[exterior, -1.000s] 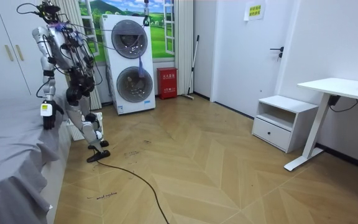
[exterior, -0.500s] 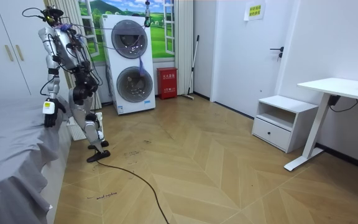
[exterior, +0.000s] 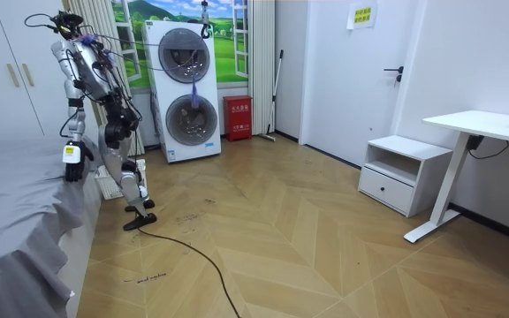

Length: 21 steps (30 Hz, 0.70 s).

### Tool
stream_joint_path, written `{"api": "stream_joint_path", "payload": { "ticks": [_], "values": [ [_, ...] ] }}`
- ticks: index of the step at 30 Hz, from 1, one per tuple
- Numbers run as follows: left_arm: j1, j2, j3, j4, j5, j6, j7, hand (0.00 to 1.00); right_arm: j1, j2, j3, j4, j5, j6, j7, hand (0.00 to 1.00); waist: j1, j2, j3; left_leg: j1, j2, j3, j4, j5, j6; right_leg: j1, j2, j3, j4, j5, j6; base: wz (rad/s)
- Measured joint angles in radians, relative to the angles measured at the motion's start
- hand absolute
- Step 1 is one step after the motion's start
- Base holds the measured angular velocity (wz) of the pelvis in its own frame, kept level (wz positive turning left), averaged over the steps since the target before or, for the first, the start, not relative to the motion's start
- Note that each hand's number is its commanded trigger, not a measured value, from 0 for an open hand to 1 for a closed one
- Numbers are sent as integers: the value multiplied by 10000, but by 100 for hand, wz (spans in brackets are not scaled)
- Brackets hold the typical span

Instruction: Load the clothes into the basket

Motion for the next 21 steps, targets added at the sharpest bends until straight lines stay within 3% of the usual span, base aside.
{"api": "stream_joint_path", "payload": {
  "ticks": [2,13,21],
  "values": [
    [0,-1,-3,2,-30,-5,0,0,0,-7,-11,0,7,-34,-82,0,-19,-55,35,-43,-3,-21,3,0,0,-18,-28,-65,-15,-8,4,7],
    [3,44,-16,18,-149,-300,-4,0,53,-118,24,25,-104,-111,101,0,-17,-52,23,-64,-15,-87,-3,2,3,35,-39,-111,-53,-10,7,0],
    [219,51,-4,93,-256,-437,-99,0,841,-158,173,42,-55,-280,596,0,-1,-81,0,832,-6,-247,-113,0,1,1139,-37,-345,-398,-37,14,7]
  ]
}}
